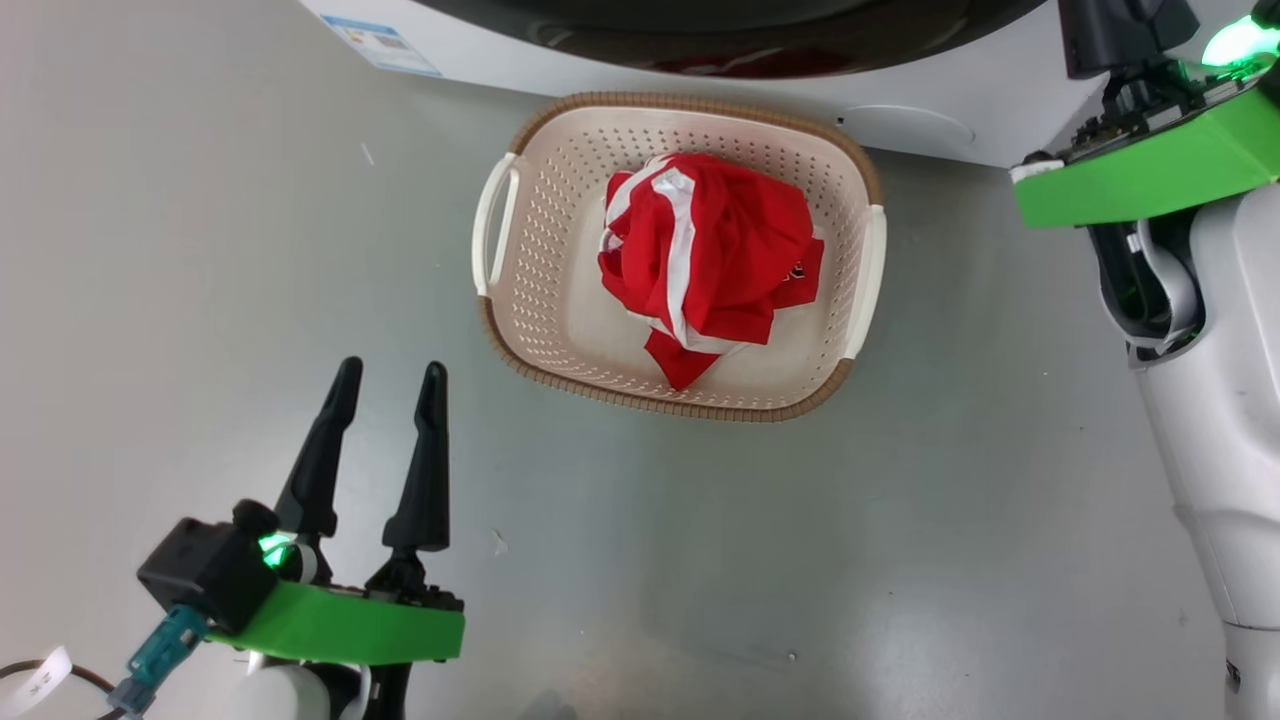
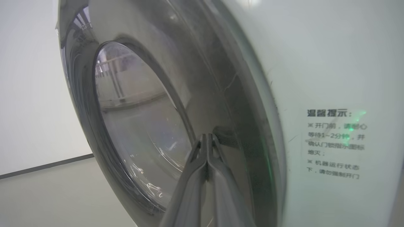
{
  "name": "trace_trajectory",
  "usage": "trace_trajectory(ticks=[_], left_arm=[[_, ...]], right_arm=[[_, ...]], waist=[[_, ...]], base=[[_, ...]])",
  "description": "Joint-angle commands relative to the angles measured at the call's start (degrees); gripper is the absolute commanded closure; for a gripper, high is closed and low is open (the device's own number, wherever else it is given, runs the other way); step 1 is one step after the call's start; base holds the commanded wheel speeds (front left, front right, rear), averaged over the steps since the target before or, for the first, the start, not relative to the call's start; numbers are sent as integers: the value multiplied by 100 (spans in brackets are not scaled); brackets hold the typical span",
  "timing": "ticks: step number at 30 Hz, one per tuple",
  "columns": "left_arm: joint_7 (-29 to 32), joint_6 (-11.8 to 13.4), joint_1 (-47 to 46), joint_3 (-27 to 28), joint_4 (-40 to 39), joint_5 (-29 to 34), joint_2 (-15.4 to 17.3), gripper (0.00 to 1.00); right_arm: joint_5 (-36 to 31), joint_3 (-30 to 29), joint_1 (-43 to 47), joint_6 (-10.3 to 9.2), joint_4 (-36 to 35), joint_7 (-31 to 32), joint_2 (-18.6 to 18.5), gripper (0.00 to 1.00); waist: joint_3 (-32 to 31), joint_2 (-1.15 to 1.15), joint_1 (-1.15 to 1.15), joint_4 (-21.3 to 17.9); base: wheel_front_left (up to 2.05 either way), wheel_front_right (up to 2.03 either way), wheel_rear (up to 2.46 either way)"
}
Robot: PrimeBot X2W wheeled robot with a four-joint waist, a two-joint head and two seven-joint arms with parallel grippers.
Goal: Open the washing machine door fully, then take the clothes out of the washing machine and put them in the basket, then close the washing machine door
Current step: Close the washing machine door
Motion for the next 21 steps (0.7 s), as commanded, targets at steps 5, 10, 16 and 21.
trace_trajectory(ticks=[5,10,16,21], left_arm=[[-69,72,-34,170,-115,-10,85,0],[-69,6,14,203,-2,66,85,0],[-69,-91,129,354,195,289,85,0],[-69,-173,276,524,354,499,85,0]], right_arm=[[-41,27,-47,-57,-132,-13,1,100],[-37,315,283,-57,-43,-13,5,100],[11,572,858,-57,8,-13,41,84],[37,605,1416,-57,15,-13,65,0]], waist=[[-70,0,0,-1],[-299,0,0,-103],[-652,0,0,-279],[-995,0,0,-463]], base=[[0,0,0],[0,0,0],[0,0,0],[0,0,0]])
